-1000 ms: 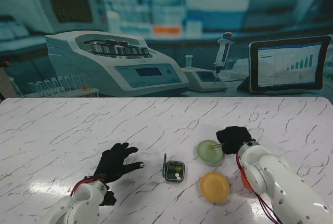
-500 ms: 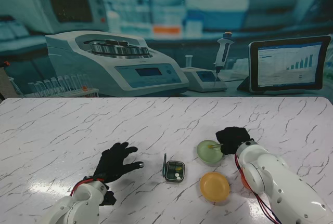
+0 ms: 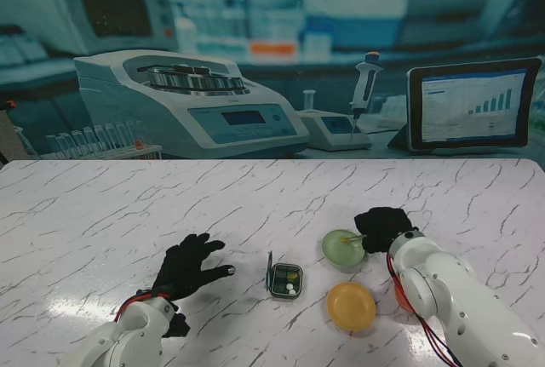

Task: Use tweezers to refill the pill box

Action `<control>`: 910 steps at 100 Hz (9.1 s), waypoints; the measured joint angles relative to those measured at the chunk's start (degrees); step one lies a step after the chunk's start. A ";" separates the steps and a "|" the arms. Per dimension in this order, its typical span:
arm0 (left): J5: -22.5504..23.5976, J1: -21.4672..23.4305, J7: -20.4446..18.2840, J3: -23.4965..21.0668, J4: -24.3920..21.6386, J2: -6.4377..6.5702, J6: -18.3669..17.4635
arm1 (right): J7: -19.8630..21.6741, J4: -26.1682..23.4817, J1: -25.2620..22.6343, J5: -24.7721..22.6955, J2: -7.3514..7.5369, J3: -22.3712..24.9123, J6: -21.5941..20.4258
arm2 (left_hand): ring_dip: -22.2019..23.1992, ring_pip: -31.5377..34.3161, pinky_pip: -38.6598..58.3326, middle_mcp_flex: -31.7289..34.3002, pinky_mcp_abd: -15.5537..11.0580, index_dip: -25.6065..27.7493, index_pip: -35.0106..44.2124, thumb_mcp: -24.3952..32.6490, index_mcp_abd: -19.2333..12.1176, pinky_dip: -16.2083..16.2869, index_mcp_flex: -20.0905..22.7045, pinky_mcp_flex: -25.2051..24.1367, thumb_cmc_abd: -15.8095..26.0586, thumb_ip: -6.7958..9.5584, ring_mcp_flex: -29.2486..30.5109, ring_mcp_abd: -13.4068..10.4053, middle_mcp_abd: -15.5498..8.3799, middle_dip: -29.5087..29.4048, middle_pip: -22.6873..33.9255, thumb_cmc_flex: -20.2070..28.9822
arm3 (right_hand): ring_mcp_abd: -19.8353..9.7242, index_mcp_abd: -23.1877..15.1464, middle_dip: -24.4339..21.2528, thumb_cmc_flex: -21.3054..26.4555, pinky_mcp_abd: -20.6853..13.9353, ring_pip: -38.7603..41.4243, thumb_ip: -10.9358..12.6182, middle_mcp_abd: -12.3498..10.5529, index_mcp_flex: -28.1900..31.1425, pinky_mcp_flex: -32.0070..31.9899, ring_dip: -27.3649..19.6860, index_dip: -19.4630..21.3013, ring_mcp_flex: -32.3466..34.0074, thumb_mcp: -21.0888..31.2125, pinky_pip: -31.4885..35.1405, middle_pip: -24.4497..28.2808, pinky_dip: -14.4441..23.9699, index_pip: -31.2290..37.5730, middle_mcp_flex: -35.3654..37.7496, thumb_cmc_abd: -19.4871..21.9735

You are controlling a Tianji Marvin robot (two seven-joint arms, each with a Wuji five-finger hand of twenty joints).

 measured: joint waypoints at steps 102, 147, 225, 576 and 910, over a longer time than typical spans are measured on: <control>0.79 -0.13 0.36 -0.08 0.54 0.03 -1.33 | -1.29 -11.46 -6.29 -0.77 0.21 -1.97 -8.19 | 0.00 0.00 0.00 0.00 0.00 0.00 0.00 0.00 -0.01 0.00 0.00 0.00 0.00 0.00 0.00 0.00 0.00 0.00 0.00 0.00 | -0.02 0.01 0.02 -0.02 0.00 0.01 0.00 -0.01 0.02 0.06 0.00 0.11 0.01 0.06 0.01 0.01 0.00 0.00 0.00 0.00; 0.76 -0.18 0.47 -0.03 0.56 0.02 -1.34 | -2.48 -9.02 -4.50 1.17 0.18 -5.92 -7.73 | 0.00 0.00 0.00 0.00 0.00 0.00 0.00 0.00 -0.02 0.00 0.00 0.00 0.00 0.00 0.00 0.00 0.00 0.00 0.00 0.00 | -0.02 0.01 0.02 -0.02 0.00 0.02 0.00 -0.01 0.02 -0.07 0.00 0.11 0.01 0.05 0.01 -0.03 0.00 0.00 0.00 0.00; 0.11 0.53 0.58 -0.34 0.37 -0.04 -1.27 | -1.47 -7.59 -3.46 3.24 0.14 -6.90 -7.72 | 0.00 0.00 0.00 0.00 0.00 -0.01 0.00 0.00 -0.02 0.00 0.00 0.00 0.00 0.00 0.00 0.00 0.00 0.00 0.00 0.00 | 0.47 -0.85 -0.74 3.24 0.00 -1.57 -4.28 0.70 -0.16 -4.21 0.00 -3.53 -2.12 -3.50 -0.65 -3.70 -0.01 -0.95 -1.04 0.00; 11.61 0.69 -2.60 -1.04 -2.18 1.43 -7.44 | -5.27 -21.72 -36.33 1.46 -2.06 36.01 -17.05 | 0.00 0.00 2.67 0.00 -0.83 -1.50 -2.20 0.01 3.03 0.00 -4.18 0.21 -6.50 0.00 0.04 -0.56 -0.77 0.00 0.43 -1.70 | 3.85 6.92 -21.82 5.32 0.10 -47.29 -6.46 4.19 -7.63 -39.08 -23.78 -10.43 -25.11 -20.39 -39.11 -39.94 -9.86 -34.35 -19.10 8.91; 3.97 -20.23 -5.98 20.97 16.36 2.32 -11.50 | -5.79 -21.57 -12.11 8.90 -0.89 -6.06 -6.92 | -1.57 2.21 -2.99 -6.20 -10.12 -1.34 -2.98 0.82 9.09 -4.17 -14.03 -6.42 -9.40 0.01 -3.11 -1.04 -0.79 0.88 2.91 4.05 | 0.04 6.36 -27.45 4.84 0.15 -57.09 -8.85 -0.45 -1.51 -38.70 -30.39 -25.85 -18.46 -18.08 -47.77 -46.61 -17.40 -24.09 -9.98 19.41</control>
